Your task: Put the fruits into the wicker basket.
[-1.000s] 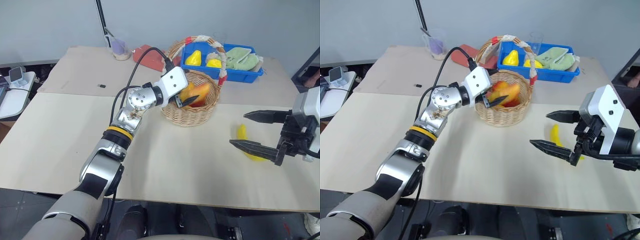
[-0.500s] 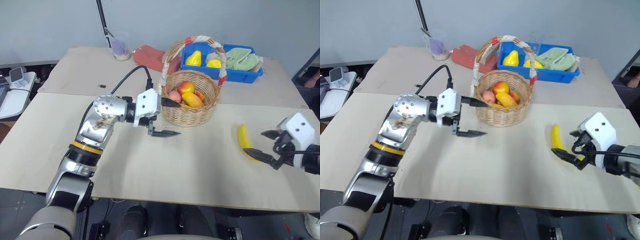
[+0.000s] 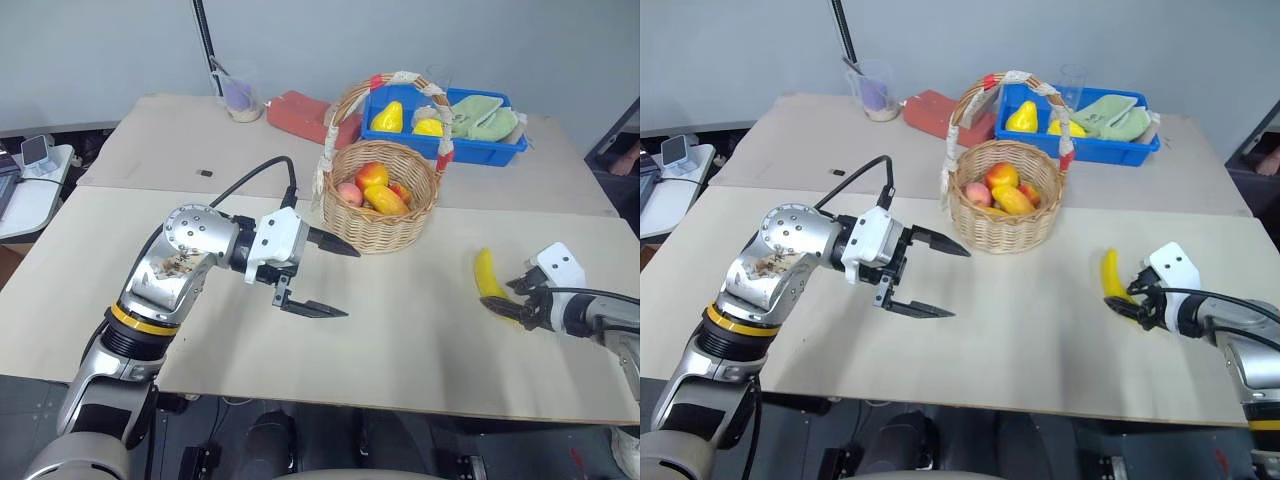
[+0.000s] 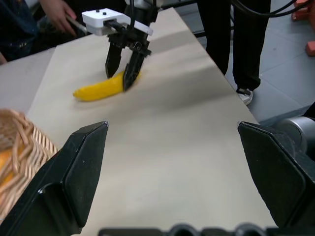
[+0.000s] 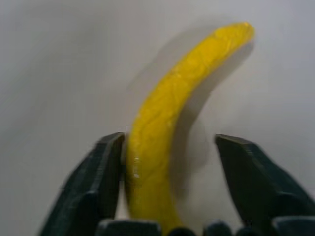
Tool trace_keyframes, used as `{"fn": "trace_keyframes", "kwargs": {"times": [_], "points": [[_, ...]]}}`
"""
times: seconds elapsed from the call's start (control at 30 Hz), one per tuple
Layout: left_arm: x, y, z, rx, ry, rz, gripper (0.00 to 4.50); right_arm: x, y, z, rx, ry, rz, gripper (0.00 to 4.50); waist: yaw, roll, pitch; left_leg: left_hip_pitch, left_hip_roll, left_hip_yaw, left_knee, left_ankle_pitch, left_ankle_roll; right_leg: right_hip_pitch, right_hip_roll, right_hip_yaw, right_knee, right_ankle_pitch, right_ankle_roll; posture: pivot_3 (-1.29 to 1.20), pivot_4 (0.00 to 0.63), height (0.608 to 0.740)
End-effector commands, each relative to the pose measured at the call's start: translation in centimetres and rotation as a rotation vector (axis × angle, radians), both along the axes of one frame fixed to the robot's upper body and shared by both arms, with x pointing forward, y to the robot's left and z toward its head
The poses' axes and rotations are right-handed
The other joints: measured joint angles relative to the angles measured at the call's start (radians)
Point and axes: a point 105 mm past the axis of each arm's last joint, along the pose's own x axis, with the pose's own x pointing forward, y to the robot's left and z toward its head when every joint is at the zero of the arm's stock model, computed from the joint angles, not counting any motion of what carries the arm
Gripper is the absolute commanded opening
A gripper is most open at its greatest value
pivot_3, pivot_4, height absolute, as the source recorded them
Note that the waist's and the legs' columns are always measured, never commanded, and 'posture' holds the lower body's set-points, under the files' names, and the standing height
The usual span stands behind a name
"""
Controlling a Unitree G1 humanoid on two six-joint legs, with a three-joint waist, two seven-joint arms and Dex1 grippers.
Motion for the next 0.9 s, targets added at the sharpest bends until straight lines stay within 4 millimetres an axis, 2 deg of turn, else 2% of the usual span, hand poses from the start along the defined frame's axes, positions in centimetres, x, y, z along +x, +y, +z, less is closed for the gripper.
{"fn": "trace_keyframes", "kwargs": {"times": [0.03,0.13,0.2,0.27,0.4,0.47,0.57,0.73,0.9], "points": [[-0.3,0.7,1.2,-0.02,-0.044,0.016,4.5,0.3,0.7,1.2,0.006,-0.042,0.039,1.62,-0.001,0.0,0.0,0.0,0.0,0.0,0.0,0.0,0.0,0.0,0.0,0.0,0.0,0.0,0.0,0.0,0.15,0.659],[0.0,1.5,1.6,-0.026,-0.03,0.052,4.5,-0.2,1.4,2.0,0.015,-0.046,0.082,0.61,-0.001,0.0,0.0,0.0,0.0,0.0,0.0,0.0,0.0,0.0,0.0,0.0,0.0,0.0,0.001,0.0,0.15,0.659],[0.3,2.1,1.9,-0.038,-0.021,0.084,4.5,-0.8,2.2,3.0,0.011,-0.057,0.13,0.55,0.0,0.001,0.0,0.0,0.0,0.0,0.0,0.0,0.0,0.0,0.0,0.0,0.0,-0.001,0.001,0.0,0.15,0.659],[0.8,3.3,2.4,-0.055,-0.011,0.151,4.5,-1.8,4.3,5.3,0.017,-0.098,0.233,0.55,-0.001,0.001,0.0,0.0,0.001,-0.001,0.0,0.0,0.0,0.0,0.0,0.0,0.001,-0.001,0.001,0.0,0.15,0.659],[1.3,5.0,3.0,-0.089,0.01,0.247,4.5,-3.2,9.7,9.7,0.08,-0.201,0.419,0.55,-0.007,0.001,0.0,0.001,0.002,-0.001,0.0,0.0,0.0,0.0,0.001,0.0,0.001,-0.003,0.005,0.0,0.15,0.659],[1.3,5.5,3.5,-0.116,0.017,0.278,4.5,-3.0,12.6,11.6,0.13,-0.274,0.489,0.55,-0.008,0.001,0.0,0.001,0.003,-0.001,0.0,0.0,0.0,0.0,0.001,0.0,0.001,-0.004,0.006,0.0,0.15,0.659],[1.4,5.7,4.4,-0.157,0.014,0.301,4.5,-1.4,15.1,12.7,0.165,-0.331,0.527,0.55,-0.008,0.001,0.001,0.002,0.003,-0.002,0.0,0.0,0.0,0.0,0.002,-0.001,0.001,-0.004,0.006,0.0,0.15,0.659],[1.4,6.0,5.0,-0.174,0.006,0.326,4.5,3.4,17.6,13.2,0.192,-0.381,0.494,0.55,0.001,0.001,0.001,0.001,0.001,-0.001,0.0,0.0,0.0,0.0,0.0,-0.001,0.001,0.0,-0.001,0.0,0.15,0.659],[1.2,6.0,5.4,-0.191,0.0,0.347,4.5,7.5,18.5,13.4,0.196,-0.412,0.43,0.55,-0.001,0.001,0.001,0.0,0.0,-0.001,0.0,0.0,0.0,0.0,0.0,-0.001,0.001,0.0,-0.001,0.0,0.15,0.659]]}}
